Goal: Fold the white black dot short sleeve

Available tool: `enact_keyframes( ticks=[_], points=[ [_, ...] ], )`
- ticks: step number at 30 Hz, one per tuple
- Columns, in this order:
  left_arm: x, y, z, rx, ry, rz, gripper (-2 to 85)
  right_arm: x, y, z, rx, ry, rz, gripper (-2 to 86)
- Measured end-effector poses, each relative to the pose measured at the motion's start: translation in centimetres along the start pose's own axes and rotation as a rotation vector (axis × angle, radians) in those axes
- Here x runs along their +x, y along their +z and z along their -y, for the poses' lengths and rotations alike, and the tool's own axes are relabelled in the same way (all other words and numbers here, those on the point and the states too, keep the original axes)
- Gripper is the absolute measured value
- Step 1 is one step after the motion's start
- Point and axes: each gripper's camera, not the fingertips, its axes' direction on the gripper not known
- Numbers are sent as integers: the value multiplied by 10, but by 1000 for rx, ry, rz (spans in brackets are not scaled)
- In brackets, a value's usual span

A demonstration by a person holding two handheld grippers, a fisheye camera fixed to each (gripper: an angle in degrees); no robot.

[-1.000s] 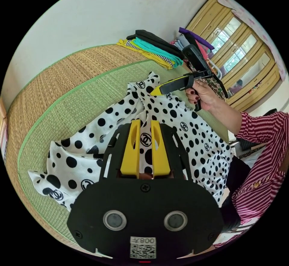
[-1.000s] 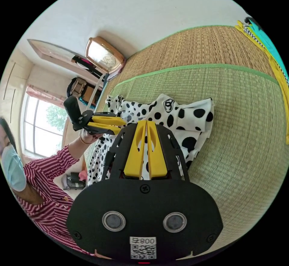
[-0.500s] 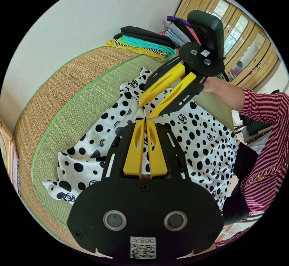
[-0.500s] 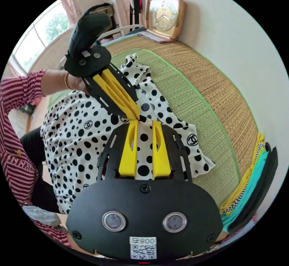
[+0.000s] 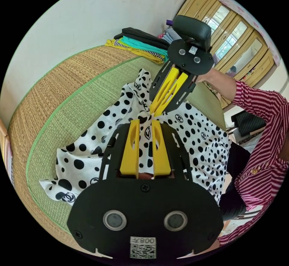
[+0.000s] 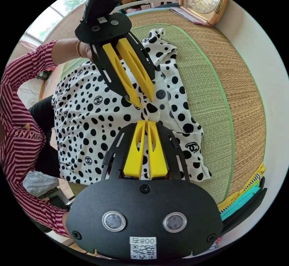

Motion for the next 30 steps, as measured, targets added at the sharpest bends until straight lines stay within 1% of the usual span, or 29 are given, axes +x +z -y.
enact_keyframes(
  ticks=[3,5,9,11,14,17,19,21,23,25,26,30],
  points=[
    [-5,1,1,-51,29,-20,33,12,-8,0,-18,-12,54,8],
    [-4,-6,4,-49,49,-40,24,27,-14,1,-31,-2,121,7],
    [-21,-20,13,-67,45,-177,22,55,-19,2,-50,29,270,7],
    [-29,-28,15,-39,18,-137,30,72,-20,3,-39,50,357,7],
    [-29,-36,24,19,34,-138,56,83,-24,4,-22,62,380,7],
    [-22,-30,40,-8,84,-115,69,86,-26,3,-25,59,383,6],
    [-21,-21,49,-53,104,-122,65,87,-26,2,-27,59,392,6],
    [-22,-13,58,-109,122,-162,34,90,-26,2,-28,65,398,6],
    [-25,-18,62,-110,123,-205,20,94,-27,2,-32,77,406,7],
    [-33,-24,64,-96,102,-240,14,99,-28,2,-23,92,414,7],
    [-43,-26,66,-96,72,-286,12,103,-29,2,-16,116,419,7],
    [-83,-16,69,-123,-98,-418,8,115,-21,3,0,207,431,7]
  ],
)
